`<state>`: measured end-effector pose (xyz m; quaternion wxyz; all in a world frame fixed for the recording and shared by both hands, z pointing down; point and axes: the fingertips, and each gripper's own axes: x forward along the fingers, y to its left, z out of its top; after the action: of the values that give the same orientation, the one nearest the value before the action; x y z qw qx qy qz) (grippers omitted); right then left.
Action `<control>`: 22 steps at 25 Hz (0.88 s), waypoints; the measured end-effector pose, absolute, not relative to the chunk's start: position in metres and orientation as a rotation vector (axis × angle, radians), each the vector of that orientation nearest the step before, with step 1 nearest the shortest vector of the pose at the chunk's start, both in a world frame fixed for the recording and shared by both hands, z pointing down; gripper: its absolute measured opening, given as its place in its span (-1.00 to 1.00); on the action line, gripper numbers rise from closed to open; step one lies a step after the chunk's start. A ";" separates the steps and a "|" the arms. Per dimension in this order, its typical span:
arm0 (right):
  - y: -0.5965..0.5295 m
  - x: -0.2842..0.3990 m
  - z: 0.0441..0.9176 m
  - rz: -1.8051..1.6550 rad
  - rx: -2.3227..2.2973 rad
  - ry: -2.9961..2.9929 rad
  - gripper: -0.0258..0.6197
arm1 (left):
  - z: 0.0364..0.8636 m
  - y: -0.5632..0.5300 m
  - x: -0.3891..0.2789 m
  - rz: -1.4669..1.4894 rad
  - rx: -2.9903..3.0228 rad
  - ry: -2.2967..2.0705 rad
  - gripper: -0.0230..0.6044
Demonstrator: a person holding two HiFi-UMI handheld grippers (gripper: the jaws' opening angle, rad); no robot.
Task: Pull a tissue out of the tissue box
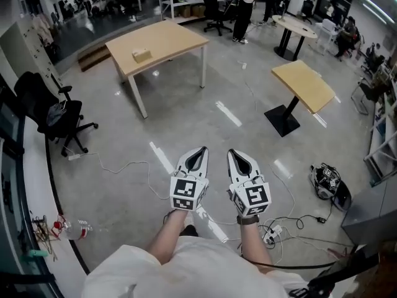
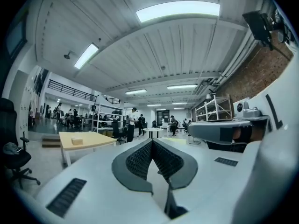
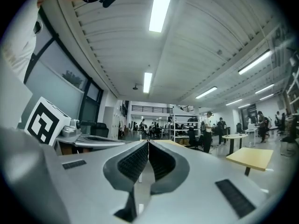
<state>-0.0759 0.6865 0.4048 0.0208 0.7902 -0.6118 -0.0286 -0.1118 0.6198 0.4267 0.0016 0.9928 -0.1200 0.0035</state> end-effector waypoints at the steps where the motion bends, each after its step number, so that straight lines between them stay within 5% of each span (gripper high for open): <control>1: 0.669 -0.079 0.403 -0.093 2.423 -1.924 -0.91 | 0.425 0.604 -0.113 0.006 3.105 -0.407 -0.93; 15: 0.486 -0.114 0.398 -0.117 2.248 -2.111 -0.91 | 0.425 0.428 -0.166 -0.018 3.051 -0.757 -0.93; 22: 0.452 -0.094 0.422 -0.018 2.221 -2.106 -0.91 | 0.449 0.398 -0.138 0.031 2.993 -0.706 -0.93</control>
<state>-0.0942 0.4521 0.4216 0.0403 0.7249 -0.6876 -0.0060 -0.1385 0.3978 0.4492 0.0329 0.9727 -0.2294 0.0101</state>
